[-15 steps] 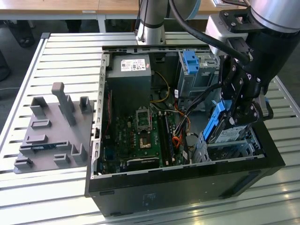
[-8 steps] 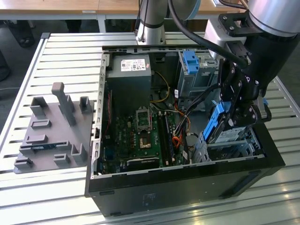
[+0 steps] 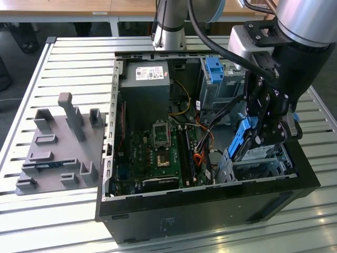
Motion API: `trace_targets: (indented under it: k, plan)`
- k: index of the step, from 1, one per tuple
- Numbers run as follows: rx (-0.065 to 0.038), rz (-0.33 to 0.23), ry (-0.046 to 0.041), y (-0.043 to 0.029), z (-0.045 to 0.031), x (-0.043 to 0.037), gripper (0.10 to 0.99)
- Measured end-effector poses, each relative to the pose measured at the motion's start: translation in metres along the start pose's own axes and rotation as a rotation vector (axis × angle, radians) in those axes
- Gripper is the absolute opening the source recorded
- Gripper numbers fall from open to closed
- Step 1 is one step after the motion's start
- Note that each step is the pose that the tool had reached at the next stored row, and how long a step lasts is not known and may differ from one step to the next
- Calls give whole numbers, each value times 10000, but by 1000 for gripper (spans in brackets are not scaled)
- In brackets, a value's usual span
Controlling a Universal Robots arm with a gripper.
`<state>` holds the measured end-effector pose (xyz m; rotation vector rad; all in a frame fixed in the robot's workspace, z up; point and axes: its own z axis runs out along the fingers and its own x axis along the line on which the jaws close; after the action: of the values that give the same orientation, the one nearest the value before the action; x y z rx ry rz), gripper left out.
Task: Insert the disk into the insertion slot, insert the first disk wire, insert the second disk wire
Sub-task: 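Insert the disk into the insertion slot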
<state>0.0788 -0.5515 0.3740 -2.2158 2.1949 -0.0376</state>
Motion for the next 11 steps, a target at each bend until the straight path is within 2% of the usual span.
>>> trace_targets:
  k: [11]
  plan:
    - [0,0,1,3,85,0,365]
